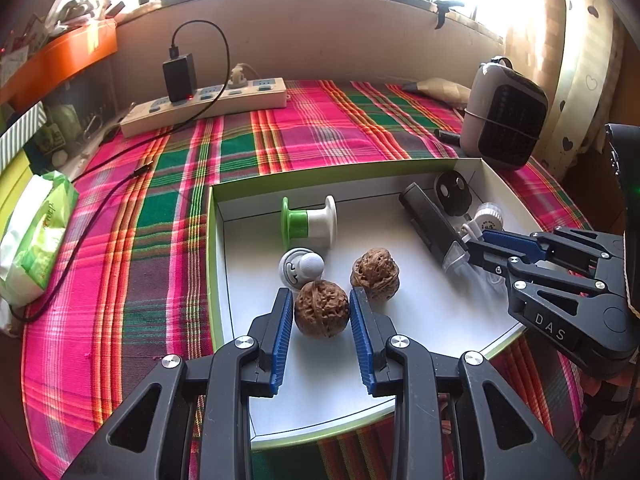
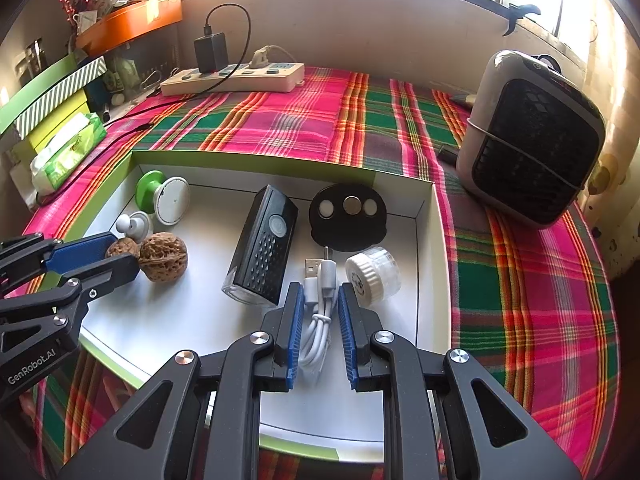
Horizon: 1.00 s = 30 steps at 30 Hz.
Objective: Organize objects
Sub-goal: 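Open the right tool to drop the cable while the left tool releases the walnut in the box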
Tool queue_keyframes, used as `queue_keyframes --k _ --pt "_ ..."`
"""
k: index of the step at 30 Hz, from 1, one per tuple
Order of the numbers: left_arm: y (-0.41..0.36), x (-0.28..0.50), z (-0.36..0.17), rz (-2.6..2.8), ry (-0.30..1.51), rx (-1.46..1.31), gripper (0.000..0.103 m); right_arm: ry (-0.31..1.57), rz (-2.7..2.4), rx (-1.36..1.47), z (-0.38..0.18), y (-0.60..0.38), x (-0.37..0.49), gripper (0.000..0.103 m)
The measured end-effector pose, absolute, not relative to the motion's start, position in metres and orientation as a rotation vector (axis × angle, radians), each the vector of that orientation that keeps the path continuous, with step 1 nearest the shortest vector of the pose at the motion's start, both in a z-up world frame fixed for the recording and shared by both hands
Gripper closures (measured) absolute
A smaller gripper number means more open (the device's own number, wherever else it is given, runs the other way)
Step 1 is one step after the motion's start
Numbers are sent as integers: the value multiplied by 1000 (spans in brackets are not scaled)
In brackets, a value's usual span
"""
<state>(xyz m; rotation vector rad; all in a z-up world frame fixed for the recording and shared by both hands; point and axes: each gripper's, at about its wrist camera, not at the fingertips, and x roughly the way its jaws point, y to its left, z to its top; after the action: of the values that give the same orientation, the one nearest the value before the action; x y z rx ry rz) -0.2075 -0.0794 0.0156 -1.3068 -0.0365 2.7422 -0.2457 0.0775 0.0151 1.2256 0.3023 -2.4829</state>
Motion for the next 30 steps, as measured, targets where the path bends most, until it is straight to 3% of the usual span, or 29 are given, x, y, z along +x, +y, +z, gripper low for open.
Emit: queue_keyframes --k 8,12,30 --pt "-80 -208 16 2743 -35 -1308 76 296 -2488 1227 15 78 -245 83" --pt "-80 -207 16 2746 -35 -1306 75 283 -2491 1224 16 78 -244 72" --pt "-81 -189 29 2755 -60 -1259 71 248 -2530 1191 26 79 -225 63"
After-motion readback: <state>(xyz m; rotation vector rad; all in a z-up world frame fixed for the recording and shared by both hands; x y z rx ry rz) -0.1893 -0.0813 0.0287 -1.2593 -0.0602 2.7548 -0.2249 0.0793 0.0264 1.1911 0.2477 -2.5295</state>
